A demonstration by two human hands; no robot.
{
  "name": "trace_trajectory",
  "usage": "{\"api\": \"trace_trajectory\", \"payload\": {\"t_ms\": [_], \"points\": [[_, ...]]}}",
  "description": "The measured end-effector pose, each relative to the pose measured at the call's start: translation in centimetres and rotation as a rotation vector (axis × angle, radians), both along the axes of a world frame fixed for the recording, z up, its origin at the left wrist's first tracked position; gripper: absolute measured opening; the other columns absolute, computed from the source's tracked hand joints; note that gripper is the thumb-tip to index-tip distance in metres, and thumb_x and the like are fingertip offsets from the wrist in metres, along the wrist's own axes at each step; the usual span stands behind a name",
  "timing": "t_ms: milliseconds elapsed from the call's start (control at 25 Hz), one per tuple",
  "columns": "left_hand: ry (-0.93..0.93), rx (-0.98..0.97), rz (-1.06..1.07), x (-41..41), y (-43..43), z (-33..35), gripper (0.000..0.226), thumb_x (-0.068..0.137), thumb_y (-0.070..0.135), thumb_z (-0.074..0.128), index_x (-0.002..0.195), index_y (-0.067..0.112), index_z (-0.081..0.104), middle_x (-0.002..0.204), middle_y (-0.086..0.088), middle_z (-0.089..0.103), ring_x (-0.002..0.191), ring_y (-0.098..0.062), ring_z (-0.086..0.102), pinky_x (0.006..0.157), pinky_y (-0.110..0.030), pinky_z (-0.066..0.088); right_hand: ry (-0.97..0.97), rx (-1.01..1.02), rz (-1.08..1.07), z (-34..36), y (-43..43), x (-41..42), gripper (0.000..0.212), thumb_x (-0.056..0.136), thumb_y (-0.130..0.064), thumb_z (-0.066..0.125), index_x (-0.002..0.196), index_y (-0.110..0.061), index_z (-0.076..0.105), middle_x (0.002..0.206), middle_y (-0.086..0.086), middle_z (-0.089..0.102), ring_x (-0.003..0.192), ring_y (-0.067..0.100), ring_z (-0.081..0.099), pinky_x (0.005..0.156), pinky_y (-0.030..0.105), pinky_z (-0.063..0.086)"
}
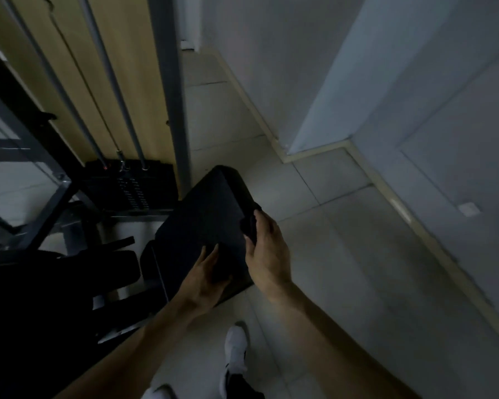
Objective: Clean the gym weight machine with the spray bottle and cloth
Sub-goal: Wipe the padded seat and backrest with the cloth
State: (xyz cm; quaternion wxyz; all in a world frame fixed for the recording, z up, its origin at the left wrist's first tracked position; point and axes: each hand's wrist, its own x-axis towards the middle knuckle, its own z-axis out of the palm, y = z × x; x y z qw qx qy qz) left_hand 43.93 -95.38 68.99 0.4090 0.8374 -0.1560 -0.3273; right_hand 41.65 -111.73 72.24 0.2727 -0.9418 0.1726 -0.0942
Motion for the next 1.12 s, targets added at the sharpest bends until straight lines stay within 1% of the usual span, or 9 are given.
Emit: {"api": "trace_trajectory", "payload": {"t_ms": [120,240,400,520,600,680,840,1000,1120], "points": [[-0.134,0.050,-0.094,-0.7,2.0,-1.5,0.073,0.105,0.022,0.052,0.161,0.016,0.006,0.163,0.009,-0.007,0.155,-0.019,0.002,0.108,-0.011,0.011,-0.129,0.012,-0.099,-0.9,0.8,-4.0,0.064,0.095,-0.013,0.068,0.152,-0.017,0.040,0.151,0.004,0.048,0.136,0.024,0.052,0.102,0.042,0.056],[-0.106,0.068,-0.094,-0.9,5.3,-4.1,0.072,0.103,0.026,0.057,0.162,0.025,0.016,0.169,0.003,0.001,0.155,-0.018,0.006,0.111,-0.016,0.012,-0.341,0.150,-0.284,-2.9,3.6,-6.5,0.062,0.098,-0.012,0.063,0.155,-0.016,0.040,0.154,0.006,0.044,0.138,0.023,0.051,0.105,0.034,0.054],[-0.081,0.114,-0.113,-0.4,8.8,-8.8,0.071,0.105,0.023,0.054,0.162,0.031,0.013,0.169,0.006,-0.007,0.155,-0.019,0.009,0.113,-0.020,0.018,-0.540,0.361,-0.636,-5.9,8.0,-5.4,0.065,0.104,-0.021,0.055,0.161,-0.010,0.025,0.163,0.012,0.032,0.145,0.023,0.043,0.111,0.017,0.044],[-0.126,0.122,-0.140,0.2,10.8,-12.3,0.074,0.105,0.012,0.046,0.162,0.032,0.003,0.167,0.009,-0.017,0.155,-0.020,0.008,0.110,-0.018,0.022,-0.621,0.416,-0.728,-9.3,11.5,-4.5,0.068,0.106,-0.016,0.054,0.162,-0.006,0.017,0.165,0.012,0.030,0.141,0.003,0.041,0.104,0.004,0.037],[-0.158,0.138,-0.181,0.3,12.1,-14.8,0.075,0.104,0.007,0.043,0.163,0.031,0.001,0.165,0.013,-0.018,0.155,-0.021,0.012,0.112,-0.020,0.027,-0.587,0.468,-0.740,-12.7,14.6,-4.8,0.068,0.106,-0.014,0.053,0.163,-0.009,0.015,0.163,0.007,0.032,0.129,-0.018,0.041,0.094,-0.002,0.037],[-0.194,0.133,-0.217,0.4,13.1,-16.5,0.075,0.103,0.003,0.040,0.163,0.033,0.005,0.165,0.018,-0.014,0.154,-0.018,0.019,0.112,-0.021,0.033,-0.566,0.515,-0.743,-15.8,17.2,-5.2,0.068,0.107,-0.013,0.052,0.163,-0.010,0.014,0.157,0.000,0.033,0.124,-0.024,0.041,0.093,0.001,0.041],[-0.278,0.084,-0.289,1.3,14.9,-18.5,0.088,0.094,-0.006,0.047,0.162,0.036,0.011,0.166,0.024,-0.009,0.149,-0.007,0.026,0.109,-0.024,0.044,-0.462,0.565,-0.720,-22.2,22.4,-6.2,0.069,0.108,-0.027,0.048,0.164,-0.022,0.007,0.159,0.004,0.034,0.132,0.004,0.049,0.103,0.028,0.051],[-0.274,0.023,-0.322,1.9,15.6,-19.9,0.083,0.094,-0.007,0.044,0.162,0.033,0.019,0.167,0.024,-0.001,0.151,-0.005,0.019,0.120,-0.024,0.029,-0.302,0.631,-0.699,-26.0,26.9,-7.3,0.073,0.102,-0.033,0.051,0.162,-0.022,0.011,0.147,-0.012,0.044,0.117,-0.012,0.050,0.096,0.020,0.052],[-0.188,0.039,-0.227,1.0,16.3,-19.2,0.060,0.104,0.005,0.043,0.159,0.025,0.033,0.167,0.012,0.018,0.151,-0.010,0.025,0.123,-0.025,0.024,-0.087,0.684,-0.633,-25.6,26.3,-9.1,0.059,0.101,-0.028,0.052,0.155,-0.028,0.028,0.142,-0.006,0.054,0.117,0.006,0.058,0.092,0.023,0.052]]}}
